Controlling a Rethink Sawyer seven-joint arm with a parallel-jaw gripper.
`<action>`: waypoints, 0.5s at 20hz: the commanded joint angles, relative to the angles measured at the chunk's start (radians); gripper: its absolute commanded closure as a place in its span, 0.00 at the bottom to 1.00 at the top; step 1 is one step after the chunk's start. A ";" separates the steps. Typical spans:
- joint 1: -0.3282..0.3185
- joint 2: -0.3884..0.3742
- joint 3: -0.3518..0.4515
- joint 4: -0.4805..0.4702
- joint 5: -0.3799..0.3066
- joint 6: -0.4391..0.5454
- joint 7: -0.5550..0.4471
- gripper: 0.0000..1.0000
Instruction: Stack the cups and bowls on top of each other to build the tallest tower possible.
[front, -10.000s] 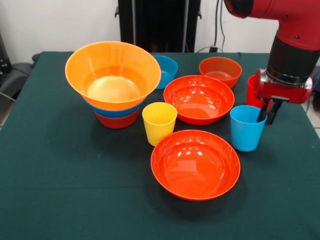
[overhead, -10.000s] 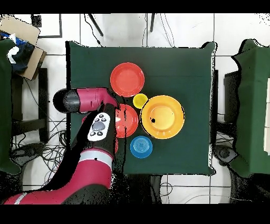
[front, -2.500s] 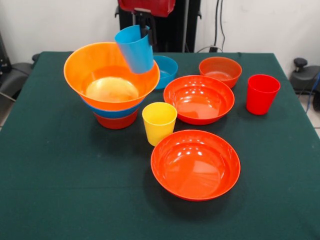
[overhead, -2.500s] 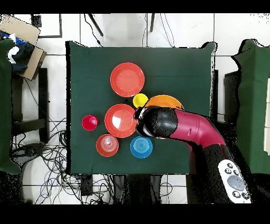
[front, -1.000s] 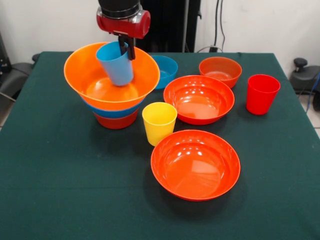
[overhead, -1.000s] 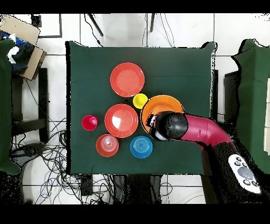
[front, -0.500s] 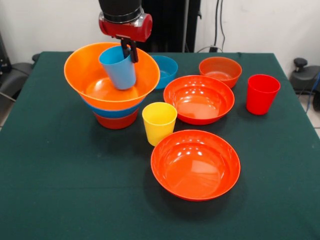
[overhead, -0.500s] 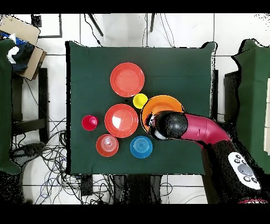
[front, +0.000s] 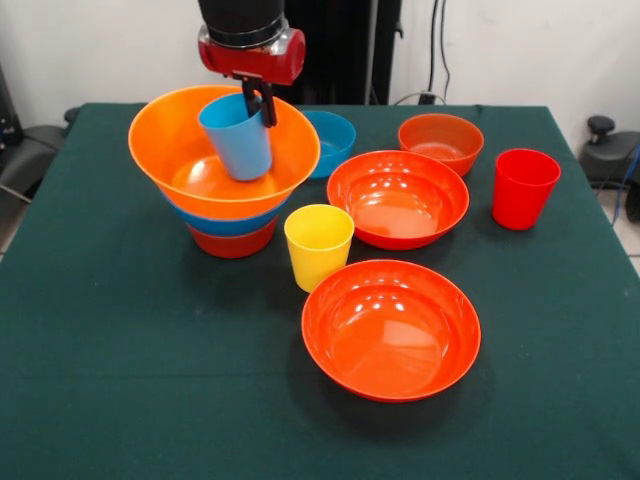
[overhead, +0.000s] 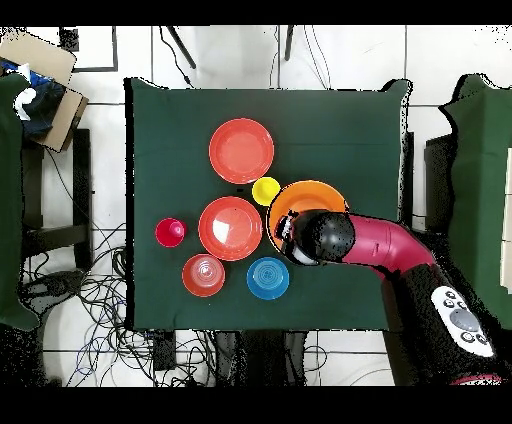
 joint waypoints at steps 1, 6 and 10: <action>-0.019 0.043 0.070 -0.037 -0.097 -0.014 -0.157 1.00; -0.028 0.054 0.070 -0.032 -0.106 -0.029 -0.155 1.00; -0.038 0.069 0.076 -0.036 -0.116 -0.037 -0.154 1.00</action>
